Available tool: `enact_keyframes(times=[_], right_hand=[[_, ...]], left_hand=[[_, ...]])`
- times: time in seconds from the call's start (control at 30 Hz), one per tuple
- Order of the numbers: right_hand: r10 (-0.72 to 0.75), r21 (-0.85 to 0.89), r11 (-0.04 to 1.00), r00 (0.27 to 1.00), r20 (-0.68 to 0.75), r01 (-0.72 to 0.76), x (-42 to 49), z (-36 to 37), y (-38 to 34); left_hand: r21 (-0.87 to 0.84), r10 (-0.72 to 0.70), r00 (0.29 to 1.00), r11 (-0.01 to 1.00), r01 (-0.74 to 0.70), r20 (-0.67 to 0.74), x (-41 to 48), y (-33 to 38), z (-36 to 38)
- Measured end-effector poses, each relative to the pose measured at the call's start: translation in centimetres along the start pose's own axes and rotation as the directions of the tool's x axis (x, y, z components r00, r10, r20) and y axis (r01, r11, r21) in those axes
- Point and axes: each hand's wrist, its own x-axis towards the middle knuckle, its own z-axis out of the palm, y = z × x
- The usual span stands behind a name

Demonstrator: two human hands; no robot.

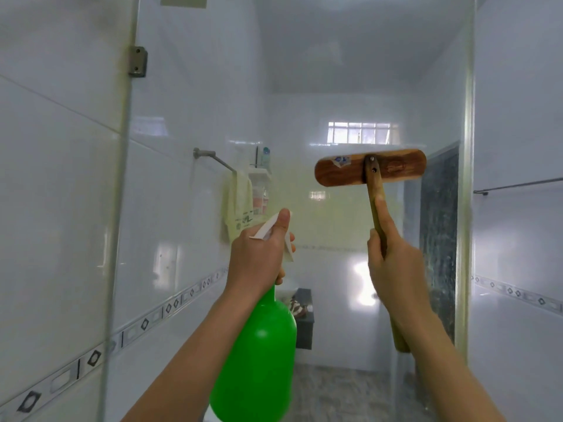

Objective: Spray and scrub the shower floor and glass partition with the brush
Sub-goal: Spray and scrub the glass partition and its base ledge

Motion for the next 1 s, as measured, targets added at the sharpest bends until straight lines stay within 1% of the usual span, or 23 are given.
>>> enact_keyframes(times=[0.07, 0.13, 0.23, 0.3, 0.33, 0.4, 0.5, 0.53, 0.57, 0.63, 0.7, 0.77, 0.83, 0.93, 1.0], right_hand=[[0.048, -0.015, 0.999, 0.998, 0.04, -0.047, -3.1, 0.4, 0.3], [0.041, -0.03, 0.999, 0.999, 0.03, -0.04, -4.2, 0.7, -0.1], [0.012, -0.037, 0.999, 0.999, -0.049, -0.014, 1.3, 1.4, -1.0], [-0.007, -0.079, 0.997, 0.997, -0.08, 0.001, 5.5, 1.3, -1.6], [-0.015, -0.096, 0.995, 0.997, -0.08, 0.007, 6.0, 1.3, -1.5], [0.014, -0.08, 0.997, 0.999, -0.039, -0.017, 3.0, 1.8, -0.7], [0.062, -0.116, 0.992, 0.994, 0.091, -0.051, -7.4, 2.2, 0.5], [0.067, -0.119, 0.991, 0.991, 0.116, -0.053, -9.2, 2.1, 0.5], [0.049, -0.12, 0.992, 0.992, 0.113, -0.035, -9.2, 2.1, 0.8], [-0.001, -0.148, 0.989, 0.998, 0.07, 0.012, -5.2, 2.2, 0.9], [-0.007, -0.126, 0.992, 1.0, 0.004, 0.008, 0.1, 1.7, -0.2], [-0.021, -0.117, 0.993, 0.999, -0.031, 0.017, 2.6, 1.1, -0.3], [0.012, -0.12, 0.993, 1.0, 0.005, -0.011, -0.3, 1.5, 0.3], [0.095, -0.117, 0.99, 0.99, 0.104, -0.083, -9.7, 2.1, 1.2], [0.099, -0.094, 0.992, 0.987, 0.13, -0.087, -11.7, 1.9, 1.1]], left_hand=[[0.007, 0.006, 1.0, 1.0, -0.006, -0.003, -0.4, -0.6, -0.7], [-0.013, 0.001, 1.0, 1.0, -0.001, -0.004, -0.6, -1.2, -1.4], [-0.05, -0.005, 1.0, 0.999, 0.004, -0.012, -0.3, -1.6, -2.0], [-0.035, 0.005, 1.0, 0.999, -0.005, -0.018, -0.2, -1.6, -2.2], [-0.015, 0.01, 1.0, 1.0, -0.01, -0.019, -0.1, -1.6, -2.4], [0.014, 0.019, 0.999, 1.0, -0.019, -0.029, 0.0, -1.7, -2.8], [0.008, 0.028, 0.999, 1.0, -0.028, -0.044, 0.3, -2.0, -3.3], [0.003, 0.028, 0.999, 1.0, -0.028, -0.043, 0.3, -2.0, -3.5], [0.002, 0.027, 0.999, 1.0, -0.026, -0.039, 0.4, -2.1, -3.5], [0.014, 0.012, 1.0, 1.0, -0.012, -0.017, 0.5, -2.3, -3.5], [0.015, -0.001, 1.0, 1.0, 0.001, 0.005, 0.6, -2.5, -3.6], [0.013, -0.011, 1.0, 1.0, 0.011, 0.014, 0.6, -2.7, -3.4], [-0.006, -0.01, 1.0, 1.0, 0.01, 0.007, 0.5, -2.7, -3.6], [-0.038, 0.006, 1.0, 0.999, -0.006, 0.0, 0.1, -2.8, -4.0], [-0.049, 0.009, 1.0, 0.999, -0.009, 0.001, -0.2, -2.7, -4.2]])
